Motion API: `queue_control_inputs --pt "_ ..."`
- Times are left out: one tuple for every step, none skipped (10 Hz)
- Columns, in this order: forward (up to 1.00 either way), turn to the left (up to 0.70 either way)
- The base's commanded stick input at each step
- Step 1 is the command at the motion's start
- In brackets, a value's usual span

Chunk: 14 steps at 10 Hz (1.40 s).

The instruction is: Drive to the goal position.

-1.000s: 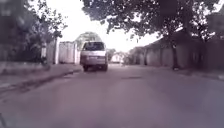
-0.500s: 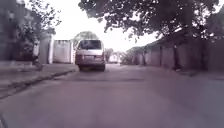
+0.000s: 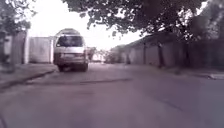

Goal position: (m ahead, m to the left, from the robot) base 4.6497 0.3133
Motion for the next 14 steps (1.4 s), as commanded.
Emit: queue_control_inputs --pt "1.0 0.0" --pt "1.0 0.0" --pt "1.0 0.0" --pt "1.0 0.0" --pt "1.0 0.0" --pt "1.0 0.0" --pt "1.0 0.0" --pt "1.0 0.0" --pt "1.0 0.0" --pt "1.0 0.0" --pt "1.0 0.0" --pt "1.0 0.0" --pt "1.0 0.01" --pt "1.0 0.05"
